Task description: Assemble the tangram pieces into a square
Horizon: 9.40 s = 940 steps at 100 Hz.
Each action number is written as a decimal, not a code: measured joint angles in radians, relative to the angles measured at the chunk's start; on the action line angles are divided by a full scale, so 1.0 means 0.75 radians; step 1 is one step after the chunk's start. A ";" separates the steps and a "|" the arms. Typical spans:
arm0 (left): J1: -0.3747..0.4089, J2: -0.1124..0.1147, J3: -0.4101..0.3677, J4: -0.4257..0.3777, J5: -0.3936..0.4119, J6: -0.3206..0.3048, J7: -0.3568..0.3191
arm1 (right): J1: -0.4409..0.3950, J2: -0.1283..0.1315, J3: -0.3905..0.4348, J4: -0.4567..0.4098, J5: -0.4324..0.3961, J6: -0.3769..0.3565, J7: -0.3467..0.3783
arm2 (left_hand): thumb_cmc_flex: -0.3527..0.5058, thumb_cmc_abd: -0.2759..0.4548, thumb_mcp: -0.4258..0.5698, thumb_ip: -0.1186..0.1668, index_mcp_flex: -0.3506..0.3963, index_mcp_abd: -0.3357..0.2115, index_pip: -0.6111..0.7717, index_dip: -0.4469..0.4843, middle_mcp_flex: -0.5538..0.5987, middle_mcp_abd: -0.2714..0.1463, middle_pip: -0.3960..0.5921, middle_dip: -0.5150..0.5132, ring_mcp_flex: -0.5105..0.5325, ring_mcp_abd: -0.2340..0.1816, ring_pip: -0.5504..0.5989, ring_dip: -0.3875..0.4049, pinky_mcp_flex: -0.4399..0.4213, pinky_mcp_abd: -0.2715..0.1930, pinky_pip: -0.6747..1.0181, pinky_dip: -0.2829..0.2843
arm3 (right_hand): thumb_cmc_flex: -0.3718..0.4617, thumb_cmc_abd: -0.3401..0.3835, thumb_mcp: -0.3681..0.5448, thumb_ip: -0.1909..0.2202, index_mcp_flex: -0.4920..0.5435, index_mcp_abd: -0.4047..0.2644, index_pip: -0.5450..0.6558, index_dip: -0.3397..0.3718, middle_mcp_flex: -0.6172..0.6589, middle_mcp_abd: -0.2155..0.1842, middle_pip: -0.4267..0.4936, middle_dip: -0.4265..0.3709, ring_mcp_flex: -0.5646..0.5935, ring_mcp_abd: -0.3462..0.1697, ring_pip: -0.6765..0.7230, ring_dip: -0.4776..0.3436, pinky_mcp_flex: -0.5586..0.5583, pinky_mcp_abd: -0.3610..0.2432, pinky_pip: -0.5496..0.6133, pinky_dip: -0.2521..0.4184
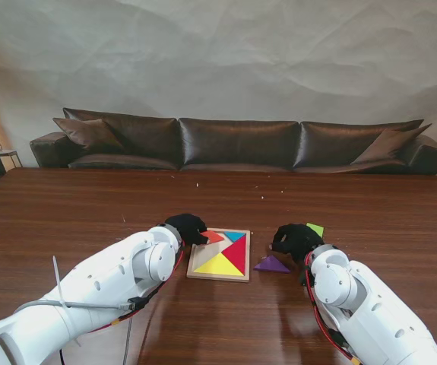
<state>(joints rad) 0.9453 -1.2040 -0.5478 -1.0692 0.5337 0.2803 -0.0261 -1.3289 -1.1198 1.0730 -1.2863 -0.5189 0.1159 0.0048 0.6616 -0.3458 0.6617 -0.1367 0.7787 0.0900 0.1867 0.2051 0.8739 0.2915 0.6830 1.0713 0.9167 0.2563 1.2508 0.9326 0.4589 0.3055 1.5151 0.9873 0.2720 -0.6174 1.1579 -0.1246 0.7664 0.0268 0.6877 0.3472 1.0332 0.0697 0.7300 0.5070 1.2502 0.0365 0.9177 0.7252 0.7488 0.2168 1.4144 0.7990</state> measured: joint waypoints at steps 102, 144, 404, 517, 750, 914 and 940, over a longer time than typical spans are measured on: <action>0.059 0.076 -0.089 -0.132 0.098 -0.038 -0.094 | 0.004 0.000 -0.001 0.005 0.011 -0.003 0.008 | -0.025 0.061 -0.006 0.000 -0.013 0.213 0.012 -0.023 -0.013 0.000 -0.002 -0.014 -0.017 0.000 -0.003 -0.001 -0.004 0.000 -0.001 -0.001 | 0.000 0.000 0.000 0.000 0.000 0.002 0.000 0.000 0.000 0.000 0.000 0.000 0.000 0.000 0.000 0.000 0.000 0.000 0.000 0.000; 0.120 0.092 -0.164 -0.181 0.132 -0.090 -0.072 | 0.006 0.000 -0.002 0.008 0.013 -0.003 0.014 | -0.025 0.061 -0.006 0.000 0.136 0.079 0.152 0.140 0.040 -0.011 0.000 -0.014 0.016 0.000 -0.014 -0.004 0.040 0.000 -0.001 -0.018 | 0.000 0.000 0.000 0.000 0.000 0.002 0.000 0.000 0.000 0.000 0.000 0.000 0.000 0.000 0.000 0.000 0.000 0.000 0.000 0.000; 0.068 0.084 -0.104 -0.157 0.035 -0.112 -0.158 | -0.048 0.011 0.044 -0.071 0.000 0.015 0.054 | -0.024 0.089 -0.091 0.026 0.047 0.032 0.061 0.047 0.030 -0.014 0.036 0.022 0.014 0.005 -0.015 -0.003 0.007 0.000 -0.001 -0.018 | 0.000 0.030 -0.001 0.000 0.000 0.002 0.000 0.000 0.000 0.000 0.000 0.000 0.000 0.000 0.000 0.000 -0.002 0.000 0.000 0.000; -0.006 0.077 -0.020 -0.136 -0.108 -0.222 -0.224 | -0.047 0.012 0.041 -0.070 0.000 0.015 0.056 | -0.022 0.106 -0.126 0.026 -0.063 -0.068 -0.003 -0.003 0.030 -0.014 0.040 0.024 0.014 0.005 -0.015 -0.004 0.007 0.000 -0.001 -0.017 | 0.000 0.030 -0.001 0.000 0.000 0.002 0.000 0.000 0.000 0.000 0.000 0.000 0.000 0.000 0.000 0.000 -0.002 0.000 0.000 0.000; 0.057 0.142 -0.100 -0.229 0.063 -0.102 -0.330 | -0.042 0.014 0.035 -0.064 0.003 0.014 0.068 | -0.023 0.120 -0.148 0.026 -0.140 -0.031 -0.054 -0.079 0.030 -0.018 0.040 0.036 0.014 0.005 -0.014 -0.004 0.007 -0.001 -0.001 -0.014 | 0.000 0.031 -0.001 0.000 0.000 0.002 0.000 0.000 0.000 0.000 0.000 0.000 0.000 0.000 0.000 0.000 -0.003 0.000 0.000 0.000; 0.465 0.198 -0.615 -0.493 0.304 -0.234 -0.275 | -0.086 0.012 0.075 -0.123 -0.114 0.023 -0.030 | -0.023 0.119 -0.103 0.026 -0.029 -0.002 0.024 0.011 0.041 -0.015 -0.376 -0.417 -0.090 0.062 -0.422 -0.126 -0.118 -0.002 -0.148 -0.125 | 0.000 0.021 -0.001 0.000 0.000 -0.002 0.000 0.000 -0.025 0.000 0.001 0.000 0.000 0.000 -0.006 0.000 -0.003 0.000 0.000 0.000; 0.460 0.207 -0.623 -0.481 0.407 -0.240 -0.285 | -0.087 0.011 0.075 -0.126 -0.122 0.022 -0.049 | -0.024 0.045 -0.018 0.026 -0.027 0.019 0.021 0.027 0.014 -0.031 -0.398 -0.435 -0.185 0.062 -0.476 -0.140 -0.182 -0.006 -0.164 -0.141 | 0.000 0.011 0.000 0.000 0.000 -0.008 0.000 0.000 -0.018 0.000 0.001 0.000 0.000 0.000 -0.006 0.000 -0.002 0.000 0.000 0.000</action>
<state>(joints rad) 1.2905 -1.0490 -1.0151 -1.4297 0.8388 0.1003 -0.2401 -1.3942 -1.1113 1.1292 -1.3810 -0.6103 0.1323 -0.0318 0.6439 -0.3119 0.6485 -0.1171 0.7586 0.1042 0.2028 0.2256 0.8842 0.2685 0.3845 0.7449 0.7779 0.3026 0.8935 0.8276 0.3226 0.3008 1.3924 0.8818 0.2720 -0.6090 1.1581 -0.1246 0.7664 0.0207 0.6878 0.3472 1.0197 0.0697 0.7309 0.5070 1.2502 0.0365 0.9130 0.7252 0.7471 0.2165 1.4144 0.7990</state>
